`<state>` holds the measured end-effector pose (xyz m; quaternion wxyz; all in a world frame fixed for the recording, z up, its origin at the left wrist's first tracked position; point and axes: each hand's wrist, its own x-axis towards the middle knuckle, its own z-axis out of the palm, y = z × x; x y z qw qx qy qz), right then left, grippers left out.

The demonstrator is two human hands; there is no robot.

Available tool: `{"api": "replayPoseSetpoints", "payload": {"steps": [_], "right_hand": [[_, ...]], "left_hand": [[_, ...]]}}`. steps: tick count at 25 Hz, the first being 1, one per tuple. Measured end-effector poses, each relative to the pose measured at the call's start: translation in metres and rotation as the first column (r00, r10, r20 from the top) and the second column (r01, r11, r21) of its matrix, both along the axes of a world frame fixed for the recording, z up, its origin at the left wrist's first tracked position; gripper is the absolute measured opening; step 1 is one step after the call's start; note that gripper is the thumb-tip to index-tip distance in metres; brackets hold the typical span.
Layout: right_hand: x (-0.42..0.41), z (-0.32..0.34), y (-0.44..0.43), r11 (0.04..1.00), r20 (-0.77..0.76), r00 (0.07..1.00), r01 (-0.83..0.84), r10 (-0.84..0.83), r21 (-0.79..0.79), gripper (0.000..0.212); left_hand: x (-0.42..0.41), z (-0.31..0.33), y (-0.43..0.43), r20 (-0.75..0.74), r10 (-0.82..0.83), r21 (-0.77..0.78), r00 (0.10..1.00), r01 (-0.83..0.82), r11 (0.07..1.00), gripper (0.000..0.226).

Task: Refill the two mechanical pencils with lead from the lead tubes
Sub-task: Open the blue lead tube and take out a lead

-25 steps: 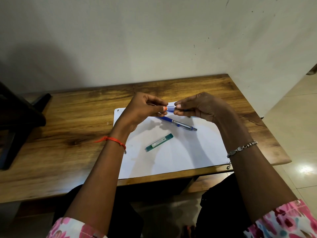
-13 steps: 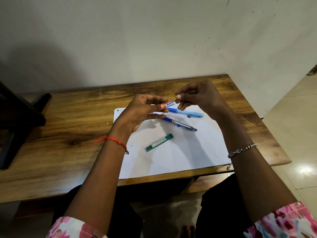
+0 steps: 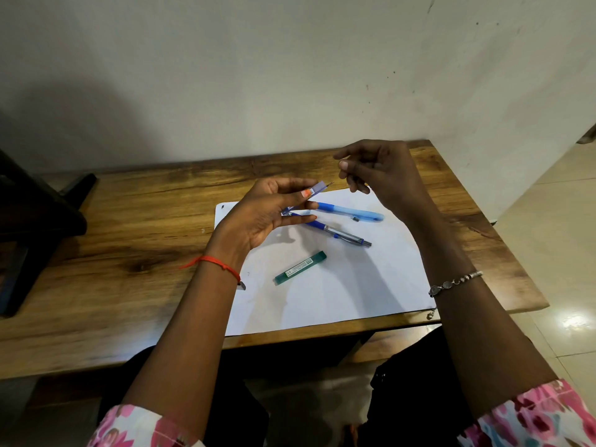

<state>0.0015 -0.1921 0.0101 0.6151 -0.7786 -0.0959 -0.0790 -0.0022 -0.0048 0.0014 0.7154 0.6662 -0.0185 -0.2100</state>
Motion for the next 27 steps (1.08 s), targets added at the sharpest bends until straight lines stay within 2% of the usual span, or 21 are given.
{"api": "replayPoseSetpoints", "payload": {"steps": [6,11,18,22,27], "right_hand": [[0.0,-0.001,-0.003,0.998,-0.074,0.997,-0.03,0.026,-0.052,0.012],[-0.002,-0.002,-0.005,0.974,-0.185,0.978,-0.13,0.095,-0.187,0.011],[-0.002,-0.003,-0.006,0.977,-0.174,0.979,-0.132,0.102,-0.17,0.013],[-0.001,-0.001,-0.012,0.994,-0.133,0.991,-0.041,0.027,-0.099,0.019],[0.0,0.003,-0.022,0.996,-0.054,0.994,0.091,-0.09,0.0,0.012]], "left_hand": [[0.0,0.001,0.0,0.004,0.007,0.014,1.0,-0.007,1.0,0.021],[-0.001,0.001,0.0,0.007,0.0,0.033,1.0,0.0,0.999,0.024],[-0.001,0.002,0.0,0.008,0.005,0.034,1.0,-0.005,0.999,0.02],[0.0,0.003,0.001,-0.026,0.036,-0.018,0.999,-0.036,0.999,0.022],[0.001,0.004,0.003,-0.064,0.057,-0.099,0.996,-0.063,0.993,0.014]]}}
